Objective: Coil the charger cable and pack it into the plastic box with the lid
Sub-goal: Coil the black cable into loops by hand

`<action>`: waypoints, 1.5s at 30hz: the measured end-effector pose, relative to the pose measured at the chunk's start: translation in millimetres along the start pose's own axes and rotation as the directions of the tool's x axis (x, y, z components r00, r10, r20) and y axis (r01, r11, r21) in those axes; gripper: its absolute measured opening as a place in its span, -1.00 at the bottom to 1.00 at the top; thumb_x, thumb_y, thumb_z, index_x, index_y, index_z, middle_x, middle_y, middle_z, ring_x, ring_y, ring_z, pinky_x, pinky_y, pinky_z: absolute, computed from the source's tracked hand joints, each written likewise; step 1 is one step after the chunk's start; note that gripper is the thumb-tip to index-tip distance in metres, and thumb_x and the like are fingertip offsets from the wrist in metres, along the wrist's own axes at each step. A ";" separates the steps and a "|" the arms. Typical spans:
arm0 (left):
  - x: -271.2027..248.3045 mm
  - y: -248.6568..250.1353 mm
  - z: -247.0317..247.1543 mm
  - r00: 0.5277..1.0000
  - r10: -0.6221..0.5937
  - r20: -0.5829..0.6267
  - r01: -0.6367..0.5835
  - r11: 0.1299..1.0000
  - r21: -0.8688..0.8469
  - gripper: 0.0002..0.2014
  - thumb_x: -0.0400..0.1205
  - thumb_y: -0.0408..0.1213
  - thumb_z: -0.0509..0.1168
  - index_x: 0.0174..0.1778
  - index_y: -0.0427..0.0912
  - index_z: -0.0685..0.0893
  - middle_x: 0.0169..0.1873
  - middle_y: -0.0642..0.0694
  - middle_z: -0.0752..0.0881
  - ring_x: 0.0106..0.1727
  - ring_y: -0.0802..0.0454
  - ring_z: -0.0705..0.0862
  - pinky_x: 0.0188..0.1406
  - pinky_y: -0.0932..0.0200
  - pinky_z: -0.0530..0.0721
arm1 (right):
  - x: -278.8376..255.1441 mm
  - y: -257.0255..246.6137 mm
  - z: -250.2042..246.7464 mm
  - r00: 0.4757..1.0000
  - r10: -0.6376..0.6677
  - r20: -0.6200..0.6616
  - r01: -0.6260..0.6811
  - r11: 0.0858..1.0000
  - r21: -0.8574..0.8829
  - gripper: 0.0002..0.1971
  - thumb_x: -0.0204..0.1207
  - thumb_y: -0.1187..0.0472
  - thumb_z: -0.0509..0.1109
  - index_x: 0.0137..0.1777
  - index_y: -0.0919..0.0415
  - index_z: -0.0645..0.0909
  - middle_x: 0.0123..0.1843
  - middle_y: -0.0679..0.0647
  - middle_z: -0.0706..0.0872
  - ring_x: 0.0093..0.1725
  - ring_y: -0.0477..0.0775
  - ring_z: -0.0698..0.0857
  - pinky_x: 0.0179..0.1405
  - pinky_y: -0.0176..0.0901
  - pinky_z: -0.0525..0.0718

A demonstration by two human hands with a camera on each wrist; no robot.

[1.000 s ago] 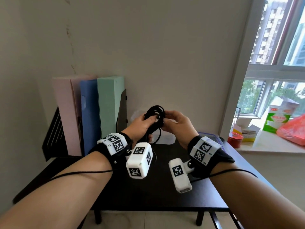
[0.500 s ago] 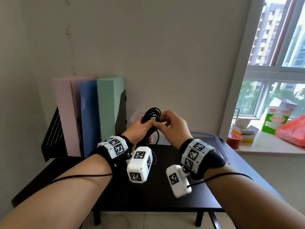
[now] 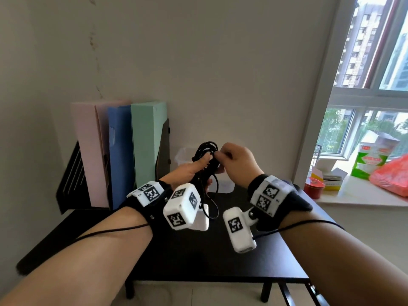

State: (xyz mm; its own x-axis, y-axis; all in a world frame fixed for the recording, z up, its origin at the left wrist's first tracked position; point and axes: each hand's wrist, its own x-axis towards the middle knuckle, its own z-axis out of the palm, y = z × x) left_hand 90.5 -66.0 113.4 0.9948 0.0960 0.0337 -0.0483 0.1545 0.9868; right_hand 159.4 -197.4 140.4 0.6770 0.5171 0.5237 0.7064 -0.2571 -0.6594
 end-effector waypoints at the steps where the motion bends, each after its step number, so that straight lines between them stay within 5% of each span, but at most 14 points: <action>1: 1.5 0.6 -0.5 1.000 0.002 0.008 -0.003 1.000 0.014 -0.39 0.27 0.32 0.32 0.01 -0.11 0.70 -0.13 -0.01 0.82 -0.39 0.11 0.59 -0.23 0.13 0.58 | -0.8 0.1 -1.3 0.999 0.032 0.003 -0.032 0.994 0.106 -0.78 0.59 0.21 0.31 -0.30 0.21 0.53 -0.43 -0.01 0.57 -0.48 -0.17 0.53 -0.46 -0.50 0.48; 4: 8.3 0.5 -0.5 0.998 0.029 -0.046 -0.024 0.994 0.103 -0.09 -0.10 0.61 0.21 -0.11 -0.09 0.69 -0.43 0.07 0.67 -0.52 0.16 0.52 -0.40 0.24 0.53 | -3.2 3.2 -2.5 0.998 0.050 0.050 -0.057 0.986 0.156 -0.78 0.59 0.21 0.31 -0.31 0.16 0.58 -0.39 -0.05 0.66 -0.43 -0.21 0.55 -0.30 -0.37 0.51; 6: 11.2 -1.4 0.5 0.995 0.040 -0.087 -0.027 0.988 0.152 -0.07 -0.15 0.65 0.13 -0.20 -0.10 0.64 -0.55 0.08 0.56 -0.60 0.18 0.46 -0.52 0.27 0.48 | -4.7 3.9 -0.4 0.997 0.028 0.074 -0.035 0.994 0.102 -0.82 0.59 0.23 0.31 -0.24 0.23 0.63 -0.30 0.02 0.71 -0.31 -0.12 0.61 -0.22 -0.34 0.51; 8: 12.8 -3.4 1.8 0.991 0.022 -0.135 -0.004 0.992 0.128 -0.23 0.09 0.61 0.09 -0.31 -0.08 0.60 -0.64 0.09 0.53 -0.66 0.18 0.42 -0.59 0.31 0.43 | -3.6 5.3 2.8 0.998 -0.053 0.026 0.052 0.998 0.038 -0.83 0.56 0.28 0.34 -0.19 0.37 0.65 -0.11 0.13 0.72 -0.14 0.03 0.63 -0.12 -0.41 0.49; 12: 15.7 -4.7 1.0 0.992 -0.035 -0.121 0.039 0.999 0.029 -0.45 0.48 0.37 0.00 -0.35 -0.07 0.55 -0.67 0.09 0.52 -0.70 0.20 0.42 -0.63 0.34 0.40 | -2.9 4.0 5.4 0.983 -0.153 -0.105 0.152 0.988 -0.017 -0.80 0.50 0.36 0.39 -0.32 0.47 0.62 0.04 0.03 0.64 -0.11 -0.09 0.57 -0.18 -0.74 0.37; 15: 12.4 -1.2 1.6 0.998 -0.045 -0.052 0.037 0.991 -0.129 -0.56 0.58 0.20 0.06 -0.28 -0.10 0.59 -0.60 0.04 0.58 -0.66 0.18 0.49 -0.66 0.34 0.48 | -7.7 6.5 5.7 0.978 -0.160 -0.135 0.152 0.986 -0.065 -0.68 0.52 0.33 0.36 -0.47 0.19 0.50 0.08 0.08 0.69 -0.07 -0.06 0.62 -0.06 -0.56 0.51; 17: 10.9 0.8 6.8 0.996 -0.036 -0.084 0.016 0.975 -0.223 -0.67 0.63 0.01 0.12 -0.27 -0.15 0.57 -0.56 -0.03 0.58 -0.64 0.15 0.53 -0.67 0.33 0.49 | -10.5 4.9 6.7 0.983 -0.172 -0.060 0.160 0.973 -0.165 -0.69 0.55 0.29 0.32 -0.44 0.11 0.46 0.14 0.11 0.63 -0.03 0.04 0.64 0.07 -0.21 0.62; 21: 16.2 -1.9 15.2 0.973 0.010 -0.229 -0.044 0.989 -0.143 -0.77 0.60 -0.21 0.20 -0.37 -0.18 0.51 -0.55 -0.06 0.44 -0.65 0.15 0.44 -0.55 0.27 0.37 | -5.4 -5.0 5.8 0.995 -0.084 0.049 0.096 0.909 -0.407 -0.74 0.51 0.14 0.27 -0.38 0.16 0.39 0.00 0.09 0.48 -0.21 0.11 0.56 -0.13 -0.04 0.64; 27: 18.3 -0.9 19.0 0.955 0.018 -0.295 -0.046 0.995 -0.088 -0.72 0.64 -0.15 0.17 -0.40 -0.12 0.51 -0.70 0.03 0.44 -0.58 0.15 0.39 -0.50 0.30 0.36 | 3.0 -10.0 0.5 0.980 -0.049 0.193 0.138 0.868 -0.477 -0.75 0.57 0.11 0.22 -0.32 0.15 0.42 -0.37 -0.02 0.43 -0.24 0.09 0.50 -0.27 -0.12 0.40; 31: 10.2 -4.0 10.5 0.989 -0.013 -0.145 0.008 0.999 -0.040 -0.70 0.60 0.00 0.19 -0.24 -0.13 0.65 -0.45 -0.08 0.52 -0.42 0.08 0.47 -0.36 0.25 0.43 | -1.7 -12.2 -4.3 0.954 0.018 0.299 0.056 0.970 -0.235 -0.84 0.50 0.23 0.27 -0.23 0.29 0.59 -0.37 0.08 0.69 -0.47 -0.07 0.64 -0.43 -0.28 0.60; 34: -2.0 2.5 7.4 0.999 -0.030 0.025 0.029 0.999 0.025 -0.62 0.58 0.05 0.17 -0.21 -0.21 0.68 -0.47 -0.08 0.70 -0.36 0.05 0.57 -0.20 0.20 0.50 | -6.3 -13.2 -3.4 0.954 0.081 0.289 -0.100 0.994 0.052 -0.86 0.47 0.32 0.26 -0.30 0.27 0.58 -0.44 0.14 0.71 -0.64 -0.15 0.58 -0.60 -0.39 0.52; 39: -4.1 6.8 -2.3 0.997 -0.056 0.049 0.059 0.997 -0.058 -0.48 0.18 0.12 0.54 -0.12 -0.20 0.69 -0.29 -0.09 0.68 -0.29 0.04 0.60 -0.18 0.17 0.59 | -4.8 -17.3 -5.3 0.950 0.182 0.252 -0.292 0.804 0.518 -0.71 0.51 0.42 0.21 -0.45 0.23 0.41 -0.63 0.07 0.51 -0.73 -0.10 0.35 -0.77 -0.37 0.26; 43: -7.1 16.1 0.7 0.995 -0.023 0.095 0.032 0.996 -0.088 -0.71 0.43 -0.01 0.35 -0.24 -0.20 0.70 -0.47 -0.06 0.72 -0.46 0.09 0.70 -0.43 0.29 0.69 | -5.9 -21.0 -13.2 0.927 0.192 0.324 -0.347 0.767 0.539 -0.70 0.53 0.42 0.20 -0.44 0.22 0.40 -0.63 0.03 0.50 -0.76 -0.13 0.30 -0.79 -0.41 0.19; 45: -7.1 20.8 7.8 0.994 -0.003 0.112 0.009 0.998 -0.055 -0.71 0.48 -0.02 0.31 -0.22 -0.22 0.69 -0.49 -0.08 0.72 -0.38 0.04 0.71 -0.27 0.19 0.72 | -7.6 -20.9 -13.4 0.924 0.204 0.323 -0.352 0.785 0.510 -0.71 0.54 0.40 0.22 -0.43 0.24 0.44 -0.64 0.03 0.54 -0.77 -0.14 0.37 -0.79 -0.42 0.26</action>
State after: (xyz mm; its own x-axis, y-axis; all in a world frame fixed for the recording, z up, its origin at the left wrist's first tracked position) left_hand 83.2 -71.1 135.0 0.9987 -0.0148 0.0480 -0.0438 0.2092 0.9769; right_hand 142.3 -207.0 157.4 0.7033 0.6890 0.1751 0.2115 0.0324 -0.9768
